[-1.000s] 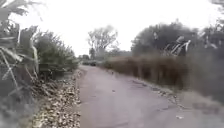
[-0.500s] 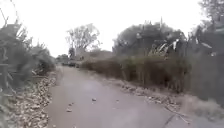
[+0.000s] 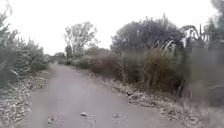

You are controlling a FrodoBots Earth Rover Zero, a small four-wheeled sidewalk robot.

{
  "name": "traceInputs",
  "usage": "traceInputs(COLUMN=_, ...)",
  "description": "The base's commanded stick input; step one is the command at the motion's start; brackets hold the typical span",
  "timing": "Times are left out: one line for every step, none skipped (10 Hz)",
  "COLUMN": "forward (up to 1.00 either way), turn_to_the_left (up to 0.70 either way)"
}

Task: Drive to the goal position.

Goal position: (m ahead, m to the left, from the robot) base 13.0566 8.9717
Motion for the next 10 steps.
traceInputs(forward=1.0, turn_to_the_left=0.4)
traceInputs(forward=1.0, turn_to_the_left=0.4)
traceInputs(forward=1.0, turn_to_the_left=0.4)
traceInputs(forward=1.0, turn_to_the_left=0.4)
traceInputs(forward=1.0, turn_to_the_left=0.4)
traceInputs(forward=1.0, turn_to_the_left=0.4)
traceInputs(forward=1.0, turn_to_the_left=0.4)
traceInputs(forward=1.0, turn_to_the_left=0.4)
traceInputs(forward=1.0, turn_to_the_left=0.4)
traceInputs(forward=1.0, turn_to_the_left=0.0)
